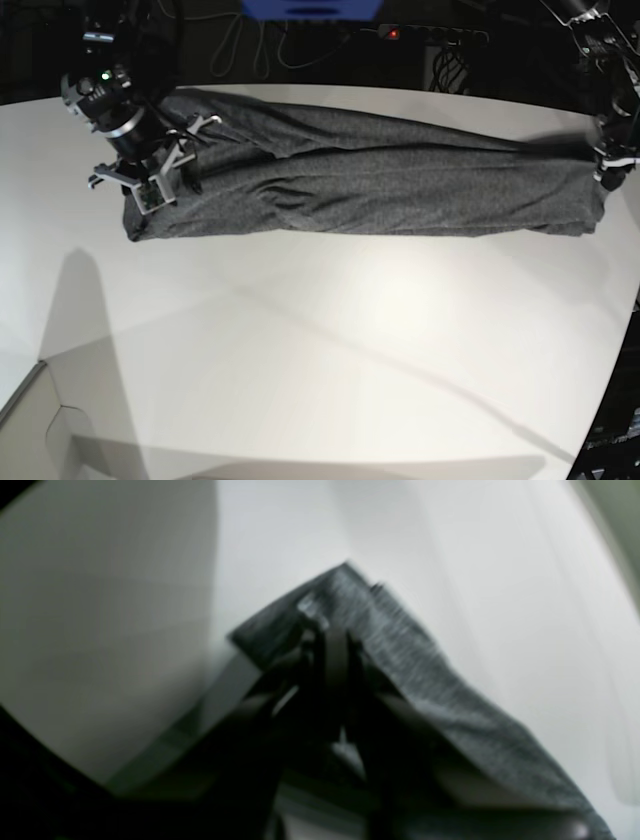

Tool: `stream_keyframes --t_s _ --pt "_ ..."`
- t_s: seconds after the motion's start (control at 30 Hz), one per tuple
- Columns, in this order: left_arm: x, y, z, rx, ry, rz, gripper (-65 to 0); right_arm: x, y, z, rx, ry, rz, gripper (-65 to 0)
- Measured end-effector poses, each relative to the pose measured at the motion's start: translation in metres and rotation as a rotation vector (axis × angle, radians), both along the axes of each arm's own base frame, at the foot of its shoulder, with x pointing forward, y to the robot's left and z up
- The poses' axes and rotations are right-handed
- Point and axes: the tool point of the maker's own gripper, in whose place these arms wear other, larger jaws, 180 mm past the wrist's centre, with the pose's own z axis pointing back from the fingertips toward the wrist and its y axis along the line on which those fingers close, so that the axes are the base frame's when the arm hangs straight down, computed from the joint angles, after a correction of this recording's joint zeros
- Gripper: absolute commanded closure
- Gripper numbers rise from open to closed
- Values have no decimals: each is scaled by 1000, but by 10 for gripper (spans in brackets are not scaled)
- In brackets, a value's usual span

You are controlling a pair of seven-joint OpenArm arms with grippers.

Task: Layout the t-shirt on the table in an organized manner, then fold the t-shirt properly
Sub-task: 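Hold the folded shirt ends with both grippers and pull them apart, then hold the strip ends with both grippers and straighten the strip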

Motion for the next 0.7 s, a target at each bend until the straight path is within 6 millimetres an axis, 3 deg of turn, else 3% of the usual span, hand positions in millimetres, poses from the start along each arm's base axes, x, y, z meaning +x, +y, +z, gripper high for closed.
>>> stream_keyframes --t_s 0.07,0.2,0.3,0.43,0.7 --pt "-1 0 -5 -15 7 6 -20 0 0 0 0 0 0 -225" --pt "-7 -3 -19 -45 32 15 -122 -1 0 0 0 2 0 -225" --pt "-7 -3 -19 -47 32 16 -199 -2 0 -1 0 5 0 -225" --pt "-8 -3 -20 -47 34 15 -253 -2 0 -1 0 5 0 -225" --pt "-9 -2 7 0 -19 1 -346 -2 0 -1 1 5 0 -225"
